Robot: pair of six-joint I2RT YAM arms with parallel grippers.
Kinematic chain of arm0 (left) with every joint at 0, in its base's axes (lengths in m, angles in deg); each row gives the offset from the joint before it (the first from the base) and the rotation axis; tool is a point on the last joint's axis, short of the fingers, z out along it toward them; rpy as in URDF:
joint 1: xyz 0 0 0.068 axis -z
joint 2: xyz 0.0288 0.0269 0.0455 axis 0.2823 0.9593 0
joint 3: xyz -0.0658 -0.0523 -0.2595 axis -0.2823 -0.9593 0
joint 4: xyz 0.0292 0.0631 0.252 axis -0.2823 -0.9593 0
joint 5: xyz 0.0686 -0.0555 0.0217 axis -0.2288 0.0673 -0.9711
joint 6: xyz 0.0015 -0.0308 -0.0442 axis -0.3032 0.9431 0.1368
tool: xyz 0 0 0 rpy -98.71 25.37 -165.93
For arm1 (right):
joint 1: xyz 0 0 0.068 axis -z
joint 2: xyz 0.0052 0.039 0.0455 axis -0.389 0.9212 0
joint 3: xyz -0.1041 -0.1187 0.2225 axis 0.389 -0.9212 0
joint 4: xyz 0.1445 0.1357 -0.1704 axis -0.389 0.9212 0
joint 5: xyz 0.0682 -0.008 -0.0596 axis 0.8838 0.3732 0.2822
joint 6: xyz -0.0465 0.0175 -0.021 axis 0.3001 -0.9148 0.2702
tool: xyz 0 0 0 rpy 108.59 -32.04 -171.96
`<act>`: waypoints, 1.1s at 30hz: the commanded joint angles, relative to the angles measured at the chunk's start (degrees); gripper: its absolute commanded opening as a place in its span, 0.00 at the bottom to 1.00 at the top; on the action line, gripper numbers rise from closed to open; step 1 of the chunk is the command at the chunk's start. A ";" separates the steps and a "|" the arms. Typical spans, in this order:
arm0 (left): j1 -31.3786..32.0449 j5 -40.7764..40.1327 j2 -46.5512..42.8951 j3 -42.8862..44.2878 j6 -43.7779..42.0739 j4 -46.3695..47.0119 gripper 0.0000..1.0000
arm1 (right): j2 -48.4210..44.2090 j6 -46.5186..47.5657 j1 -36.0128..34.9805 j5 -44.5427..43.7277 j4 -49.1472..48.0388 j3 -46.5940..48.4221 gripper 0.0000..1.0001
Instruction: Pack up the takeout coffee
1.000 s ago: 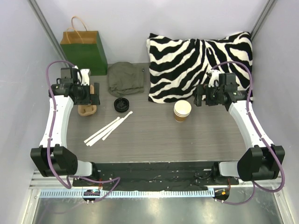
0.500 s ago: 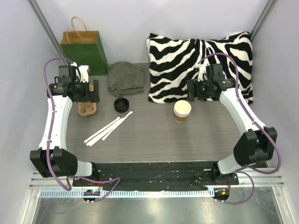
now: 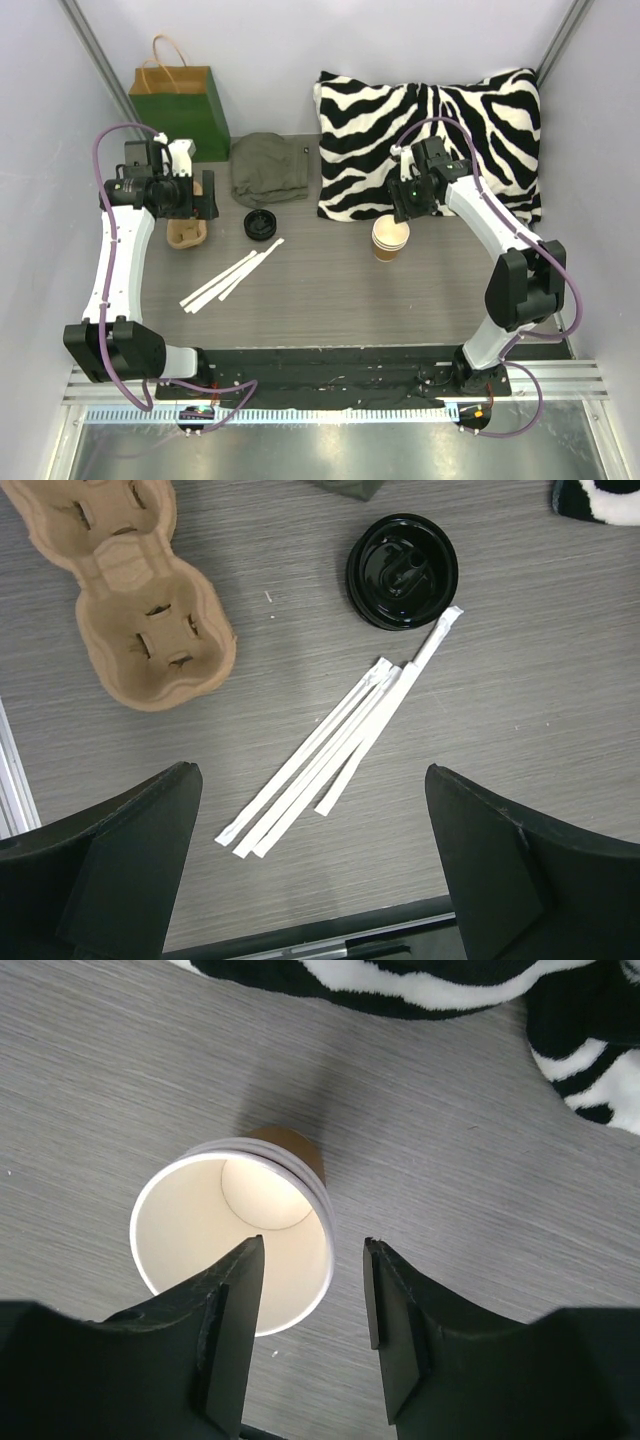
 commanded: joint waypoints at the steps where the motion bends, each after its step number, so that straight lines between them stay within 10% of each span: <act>1: 0.45 1.90 -1.66 1.31 -0.29 0.33 1.00 | 1.11 -0.79 0.00 -0.02 1.25 2.63 0.52; 10: 0.37 2.25 -1.31 1.40 -0.02 0.76 1.00 | 2.69 -1.15 0.00 0.50 1.78 2.54 0.38; 16: 0.45 2.43 -0.87 1.66 0.24 1.38 0.99 | 2.61 -1.32 0.00 -0.02 2.04 2.36 0.01; 33: 3.17 11.91 0.62 1.40 1.90 4.54 1.00 | -0.82 3.07 11.51 3.31 7.93 5.00 0.01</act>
